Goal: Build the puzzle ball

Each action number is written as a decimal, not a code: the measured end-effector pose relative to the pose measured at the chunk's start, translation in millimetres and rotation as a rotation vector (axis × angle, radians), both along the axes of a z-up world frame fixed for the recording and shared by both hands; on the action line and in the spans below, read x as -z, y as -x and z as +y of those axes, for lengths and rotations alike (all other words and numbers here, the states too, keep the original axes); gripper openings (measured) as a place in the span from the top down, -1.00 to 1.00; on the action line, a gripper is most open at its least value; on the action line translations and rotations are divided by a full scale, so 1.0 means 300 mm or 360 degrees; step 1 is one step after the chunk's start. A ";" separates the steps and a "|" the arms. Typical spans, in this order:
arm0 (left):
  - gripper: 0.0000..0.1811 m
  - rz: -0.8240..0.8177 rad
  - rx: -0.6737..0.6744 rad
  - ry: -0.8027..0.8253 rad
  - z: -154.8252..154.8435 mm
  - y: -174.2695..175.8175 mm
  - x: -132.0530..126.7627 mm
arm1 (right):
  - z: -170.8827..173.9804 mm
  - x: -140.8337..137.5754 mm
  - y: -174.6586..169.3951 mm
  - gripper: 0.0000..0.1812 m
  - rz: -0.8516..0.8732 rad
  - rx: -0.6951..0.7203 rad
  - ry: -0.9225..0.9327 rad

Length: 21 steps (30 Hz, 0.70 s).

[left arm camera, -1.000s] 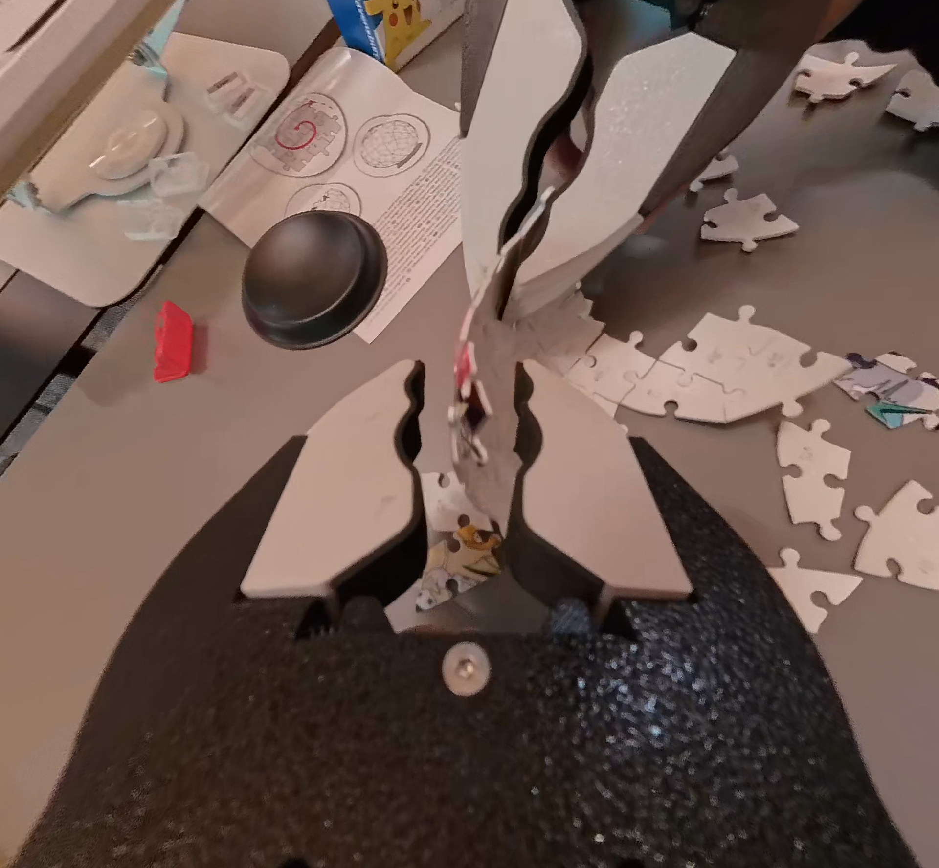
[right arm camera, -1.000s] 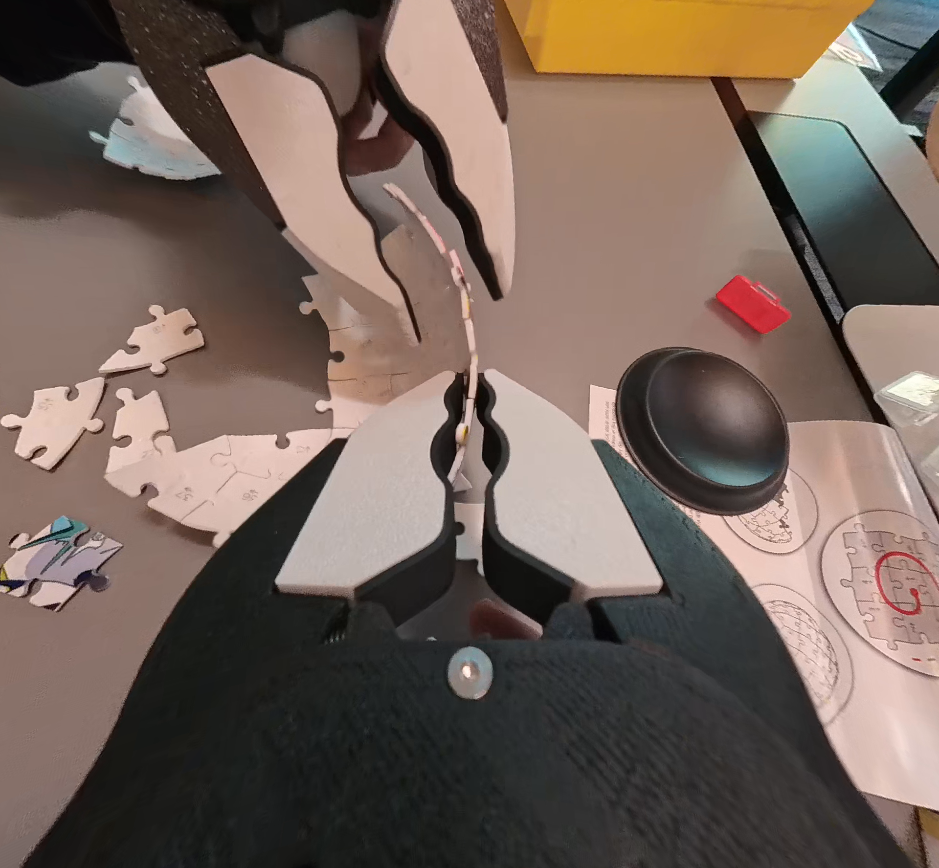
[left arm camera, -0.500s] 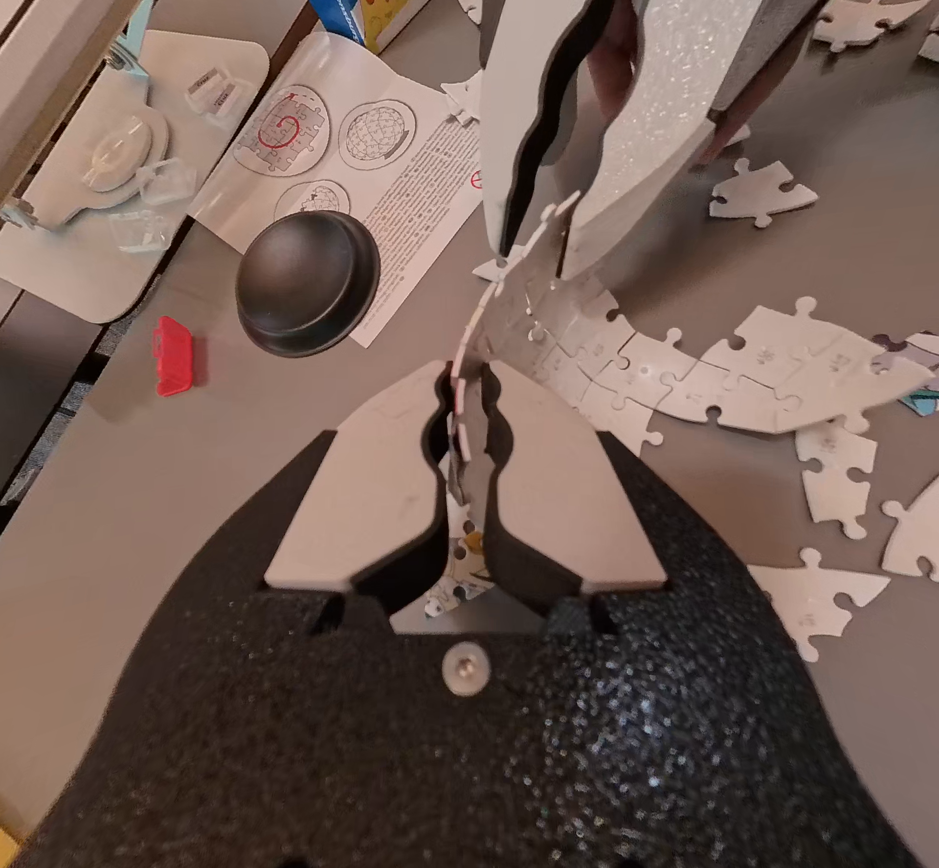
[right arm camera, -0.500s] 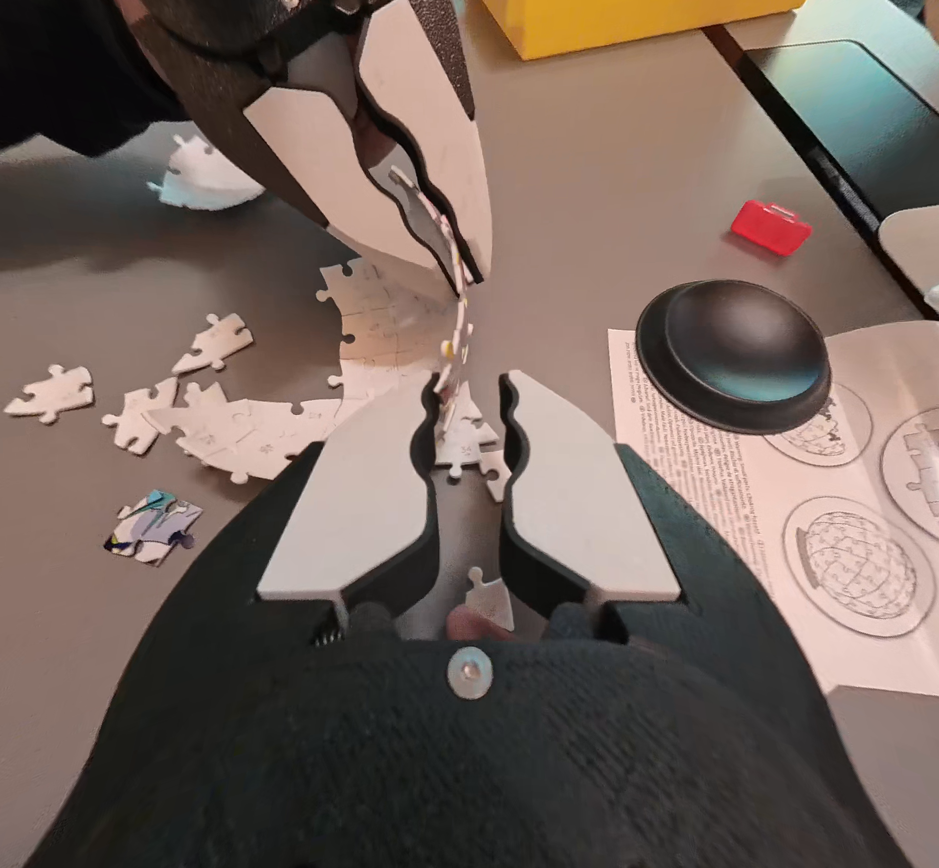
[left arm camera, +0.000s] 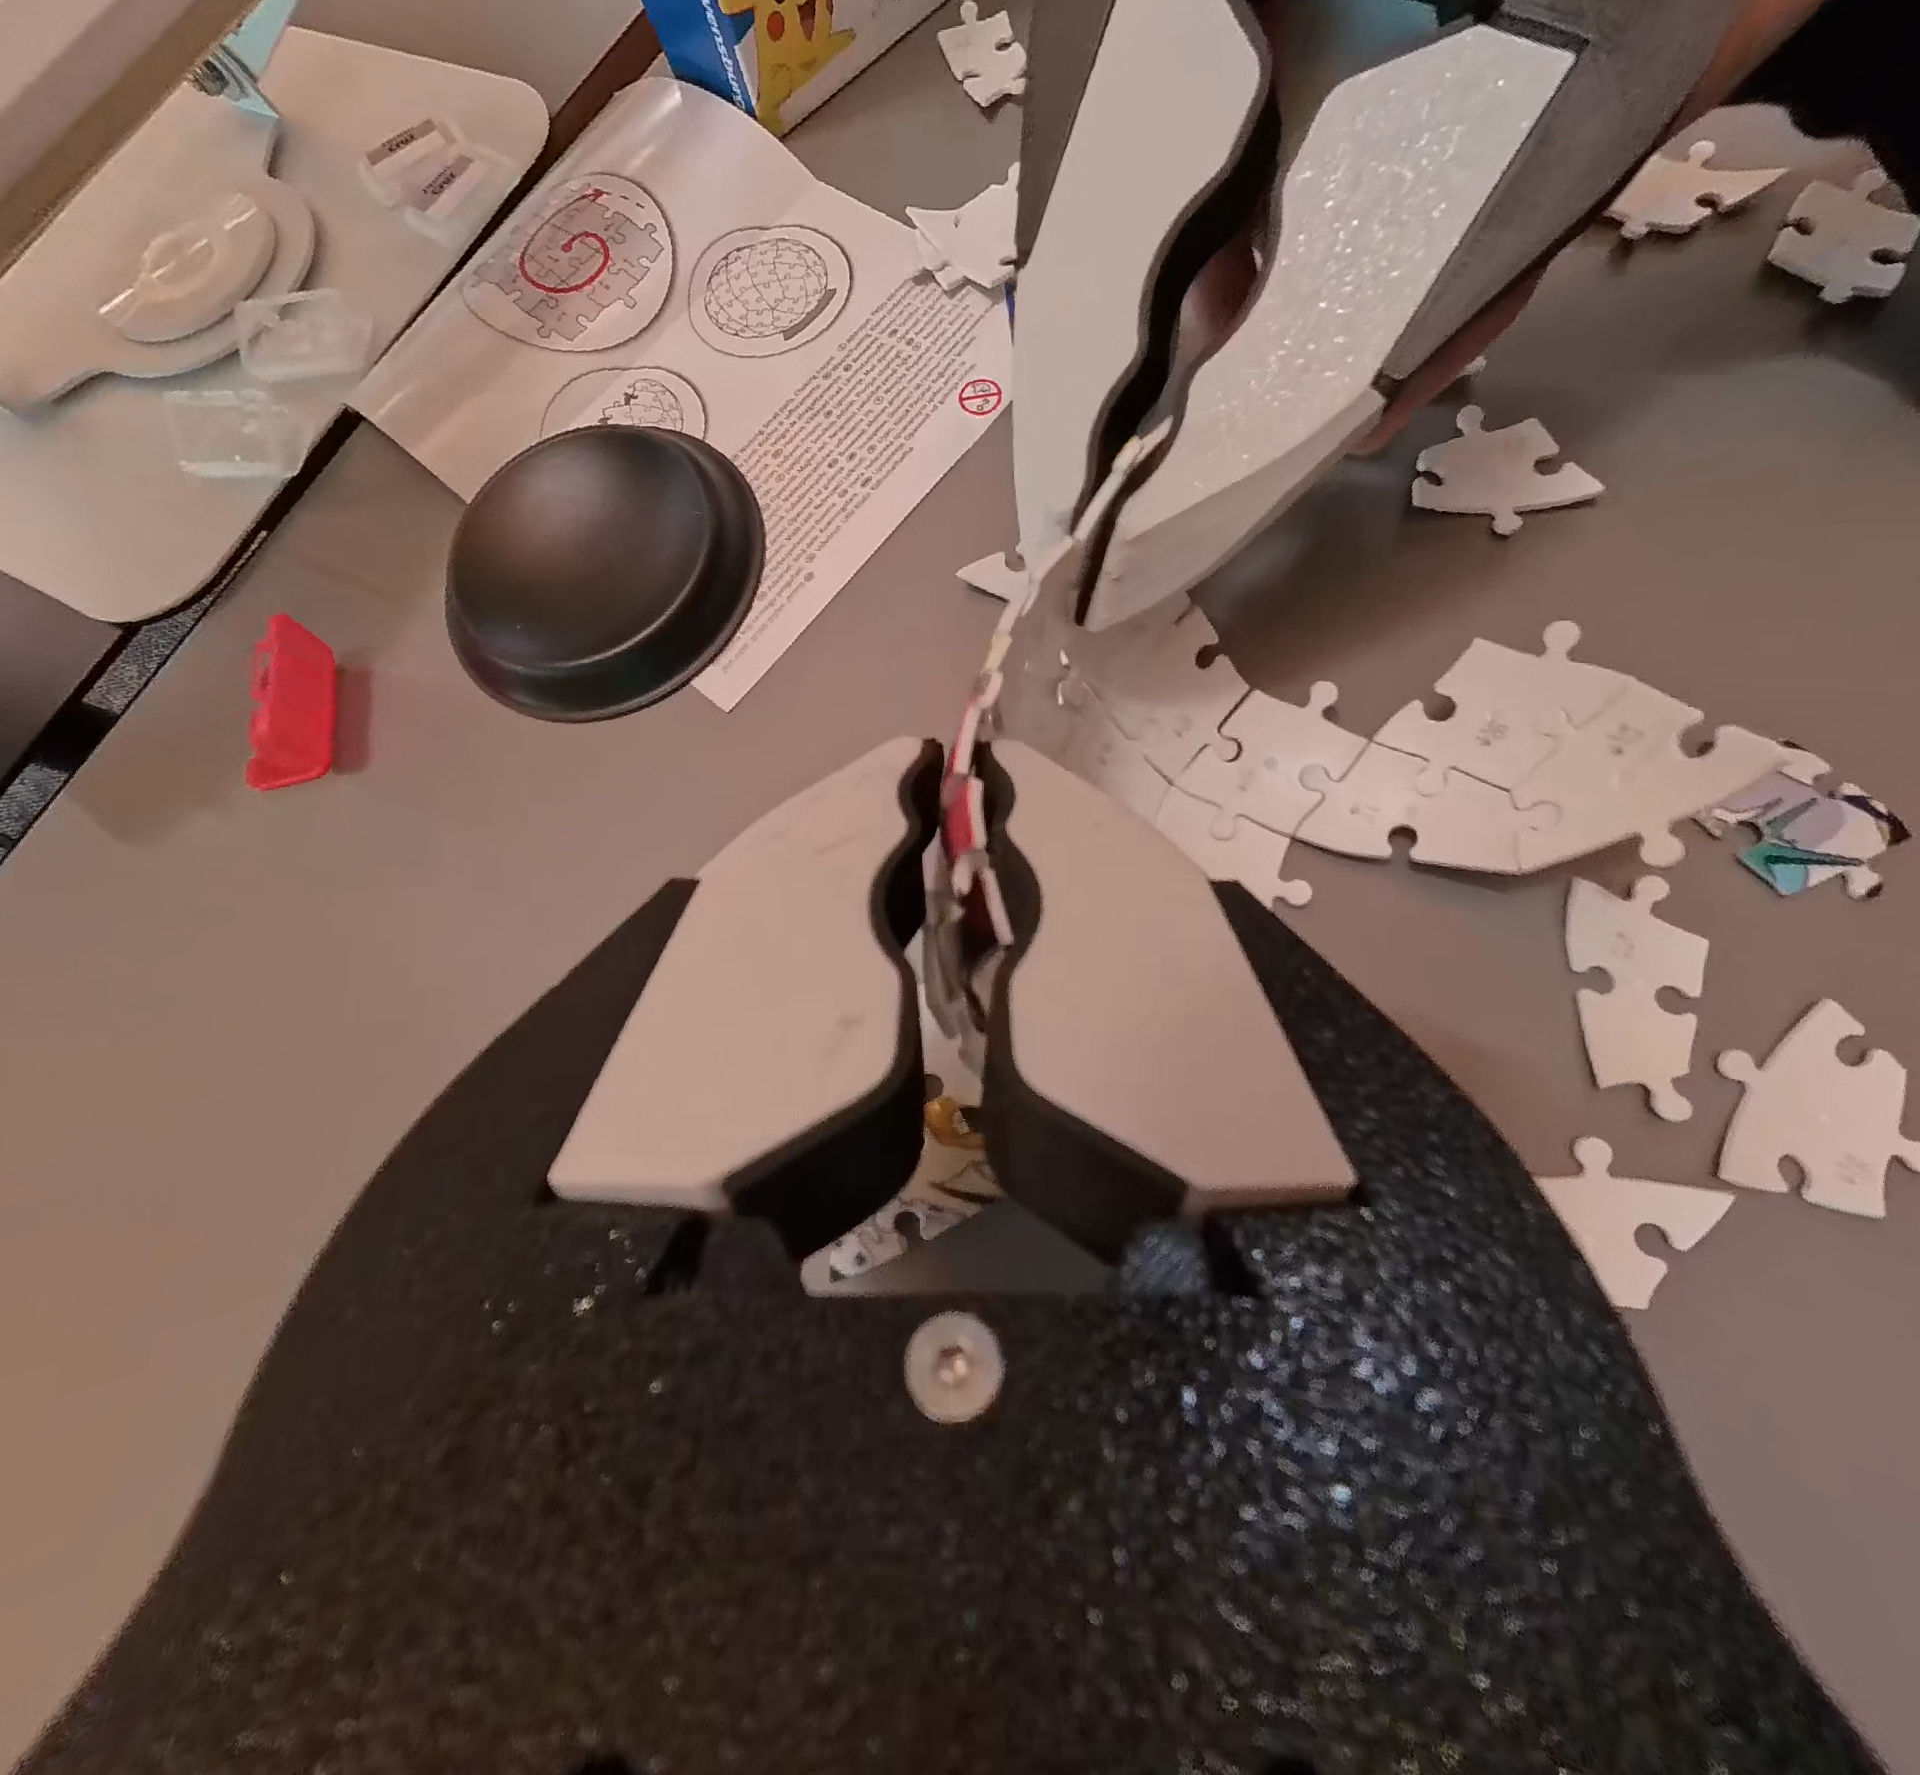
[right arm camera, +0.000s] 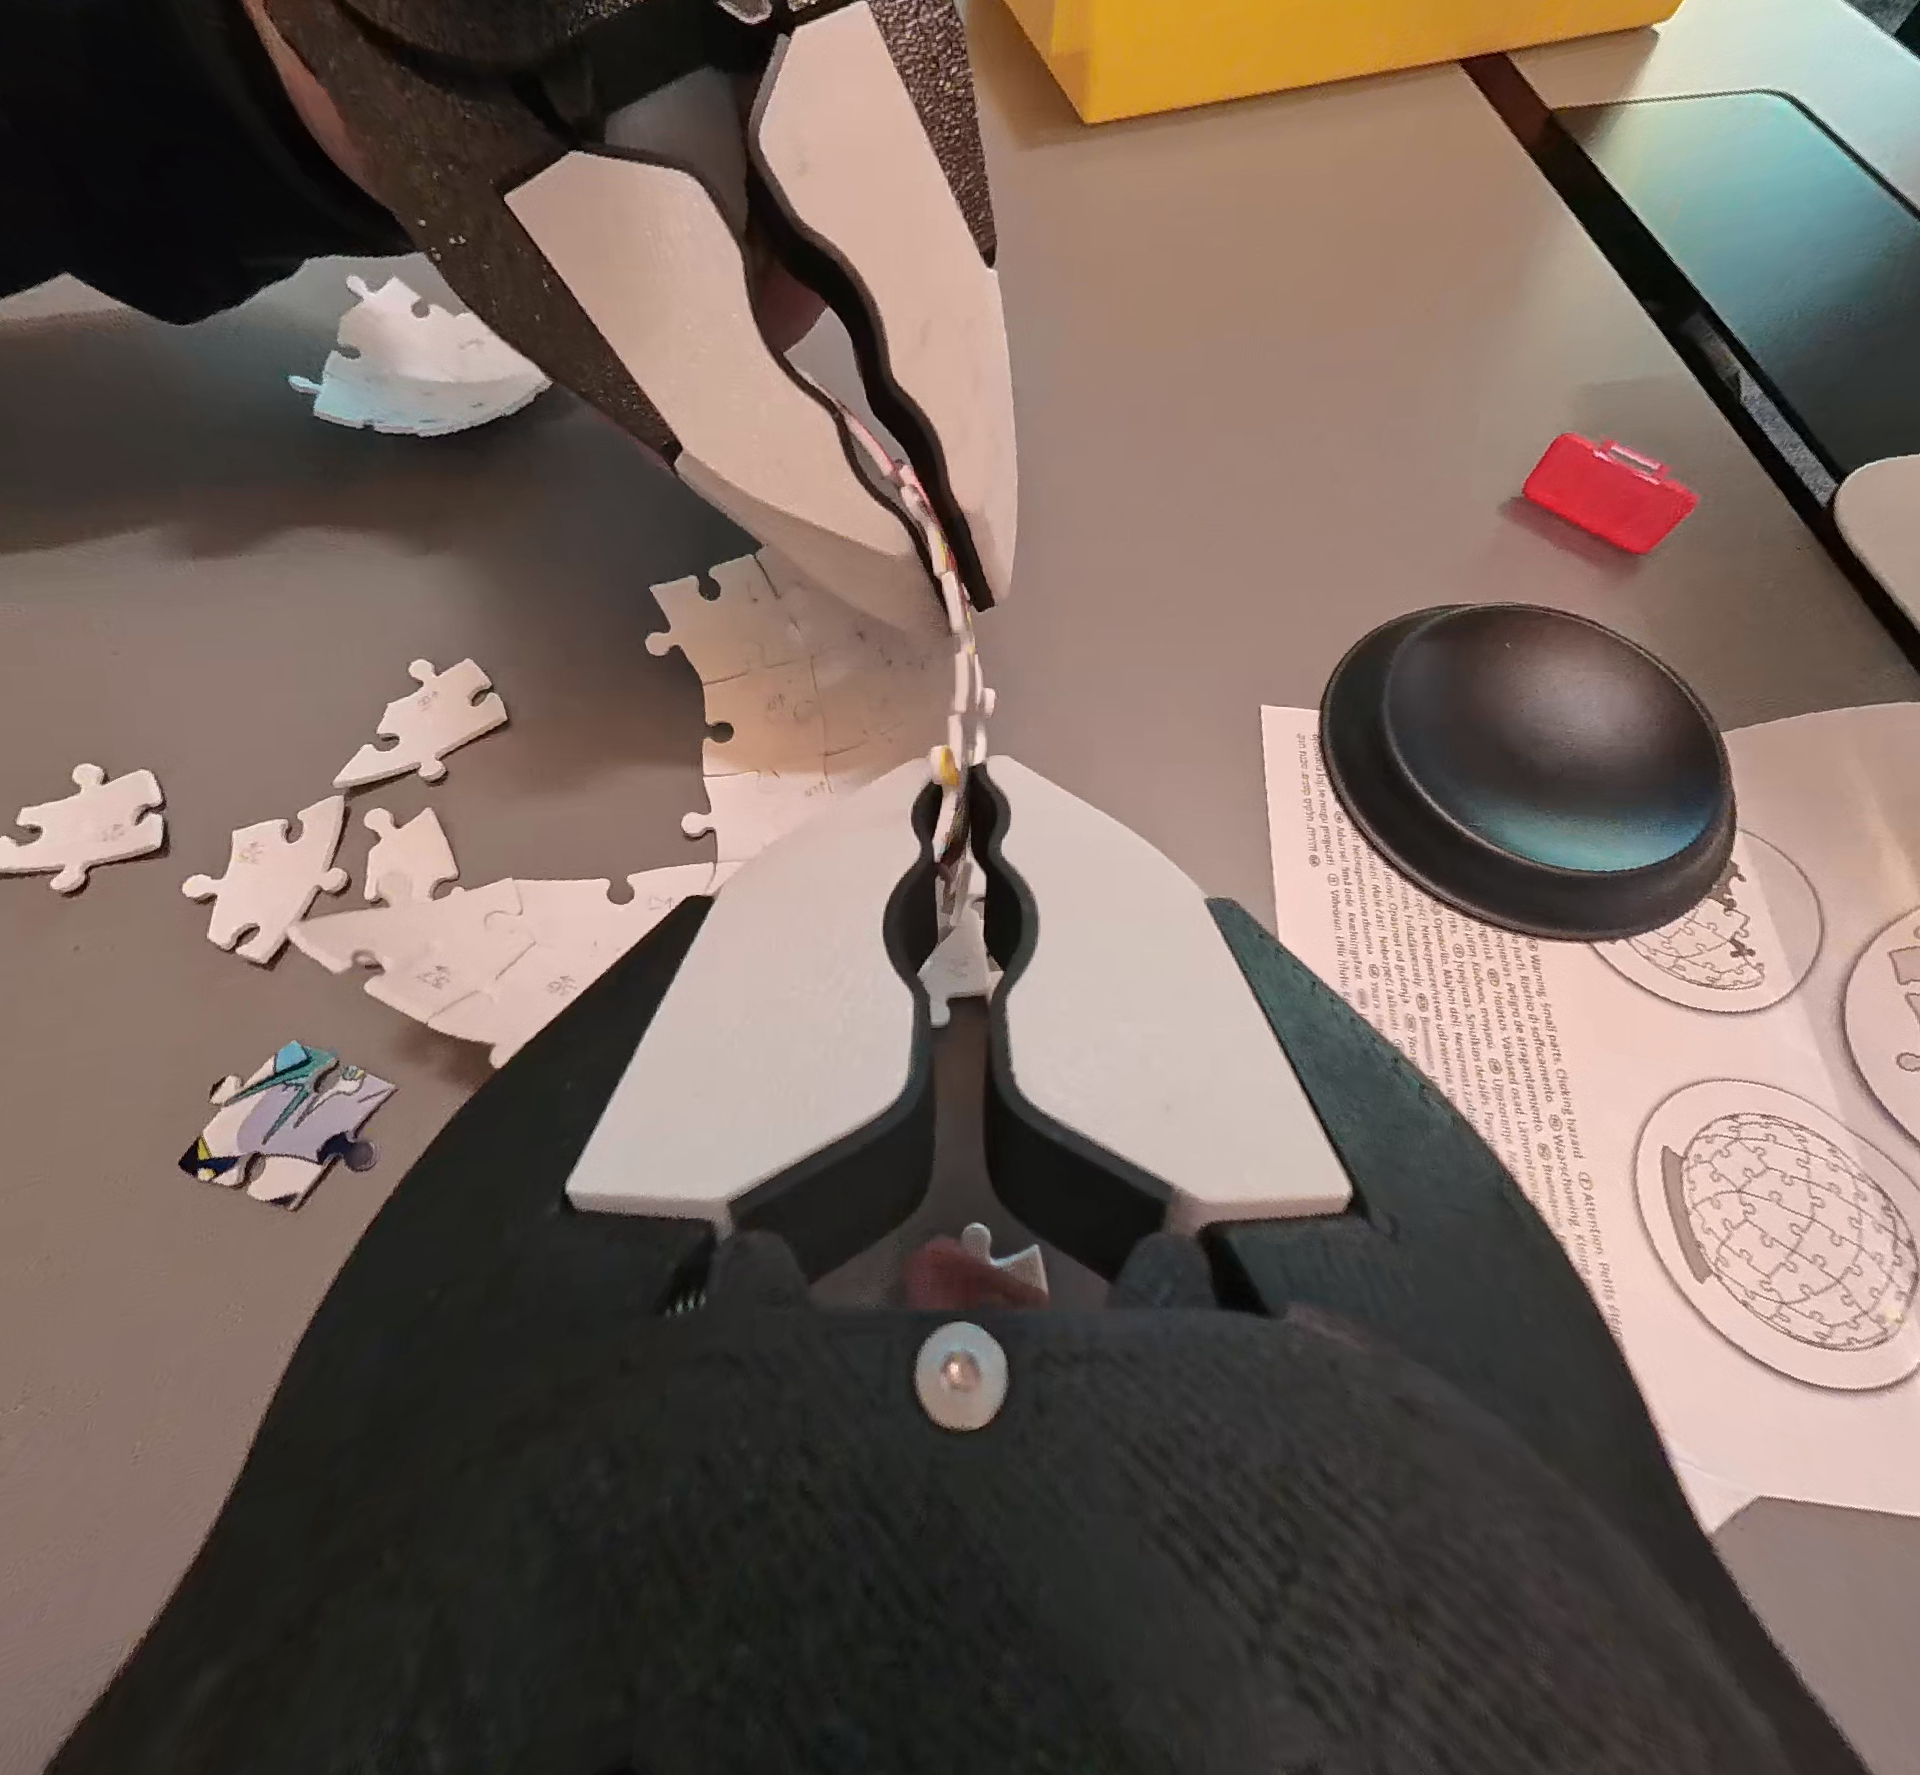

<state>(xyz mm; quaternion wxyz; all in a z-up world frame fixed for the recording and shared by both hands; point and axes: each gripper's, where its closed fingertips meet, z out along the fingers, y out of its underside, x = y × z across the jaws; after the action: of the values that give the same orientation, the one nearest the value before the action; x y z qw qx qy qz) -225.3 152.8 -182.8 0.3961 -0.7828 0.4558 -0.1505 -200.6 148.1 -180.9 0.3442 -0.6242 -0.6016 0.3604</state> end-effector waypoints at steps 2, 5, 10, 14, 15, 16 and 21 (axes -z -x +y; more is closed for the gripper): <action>0.94 0.0010 0.0001 -0.0001 0.002 -0.001 0.003 | -0.009 0.006 0.002 0.69 -0.0008 -0.0035 -0.0020; 0.94 0.0005 -0.0001 0.0012 0.007 -0.006 0.006 | 0.006 0.023 0.012 0.61 -0.0091 -0.0040 -0.0080; 0.94 -0.0021 0.0003 0.0024 0.010 -0.017 0.004 | 0.023 0.022 0.044 0.72 -0.0096 -0.0104 -0.0022; 0.94 -0.0027 -0.0001 0.0032 0.012 -0.016 0.010 | 0.016 0.035 0.049 0.91 -0.0142 -0.0181 0.0042; 0.94 -0.0035 -0.0003 0.0032 0.013 -0.016 0.009 | 0.017 0.034 0.049 0.92 -0.0140 -0.0181 0.0041; 0.94 -0.0039 -0.0002 0.0031 0.014 -0.016 0.008 | 0.017 0.034 0.049 0.93 -0.0135 -0.0178 0.0041; 0.92 -0.0022 0.0003 0.0013 0.010 -0.024 0.008 | 0.011 0.030 0.045 0.96 -0.0131 -0.0112 0.0137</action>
<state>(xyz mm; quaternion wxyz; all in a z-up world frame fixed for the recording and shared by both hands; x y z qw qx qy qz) -218.0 155.9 -185.3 0.3960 -0.7829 0.4531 -0.1581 -214.0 151.3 -190.0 0.2793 -0.6312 -0.6207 0.3719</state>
